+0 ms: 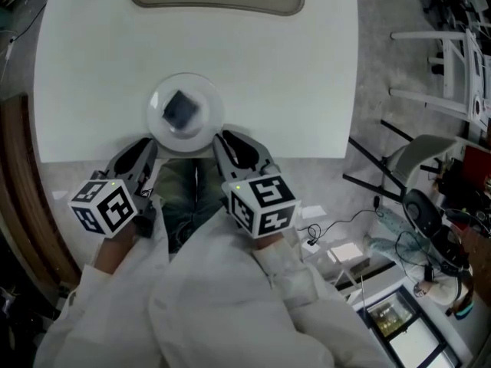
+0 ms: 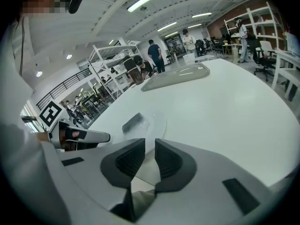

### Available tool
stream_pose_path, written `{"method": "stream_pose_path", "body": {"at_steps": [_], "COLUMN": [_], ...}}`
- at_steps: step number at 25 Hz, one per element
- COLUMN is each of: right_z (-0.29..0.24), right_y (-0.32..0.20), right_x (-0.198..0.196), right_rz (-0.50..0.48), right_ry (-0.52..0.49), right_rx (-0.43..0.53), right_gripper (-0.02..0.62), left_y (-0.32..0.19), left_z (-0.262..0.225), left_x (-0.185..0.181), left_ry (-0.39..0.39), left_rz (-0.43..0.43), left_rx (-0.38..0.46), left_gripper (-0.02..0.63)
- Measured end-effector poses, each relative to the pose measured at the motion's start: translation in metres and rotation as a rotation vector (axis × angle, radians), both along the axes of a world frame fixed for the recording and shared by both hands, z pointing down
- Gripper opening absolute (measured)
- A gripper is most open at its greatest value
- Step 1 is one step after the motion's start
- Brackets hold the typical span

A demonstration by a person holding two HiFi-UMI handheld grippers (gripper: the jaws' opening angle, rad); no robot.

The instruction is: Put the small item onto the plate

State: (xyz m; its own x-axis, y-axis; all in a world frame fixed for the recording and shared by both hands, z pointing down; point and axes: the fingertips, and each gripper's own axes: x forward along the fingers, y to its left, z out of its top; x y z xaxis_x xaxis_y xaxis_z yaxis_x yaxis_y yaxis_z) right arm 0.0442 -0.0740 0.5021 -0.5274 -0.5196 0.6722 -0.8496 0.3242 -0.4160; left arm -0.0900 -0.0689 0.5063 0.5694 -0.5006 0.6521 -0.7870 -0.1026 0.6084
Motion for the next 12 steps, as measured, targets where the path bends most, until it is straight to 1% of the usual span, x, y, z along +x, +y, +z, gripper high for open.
{"method": "stream_pose_path", "body": {"at_steps": [2,5,9,12], "right_z": [0.001,0.007,0.014,0.014], "right_y": [0.002,-0.006,-0.011,-0.009], "right_x": [-0.001,0.007,0.012,0.013], "right_rz": [0.004,0.022,0.076,0.1], "right_ry": [-0.009,-0.018,-0.08,-0.101], "right_rx": [-0.017,-0.039,-0.109,-0.141], "right_gripper": [0.07,0.083,0.105,0.12], "left_y": [0.002,-0.005,-0.015,-0.015], "left_z": [-0.001,0.004,0.004,0.002], "left_x": [0.001,0.009,0.011,0.011], "left_ry": [0.013,0.035,0.047,0.059], "left_rz": [-0.005,-0.011,-0.046,-0.064], "left_rx": [-0.011,-0.028,-0.029,-0.036], "left_gripper": [0.054,0.067,0.072,0.072]}}
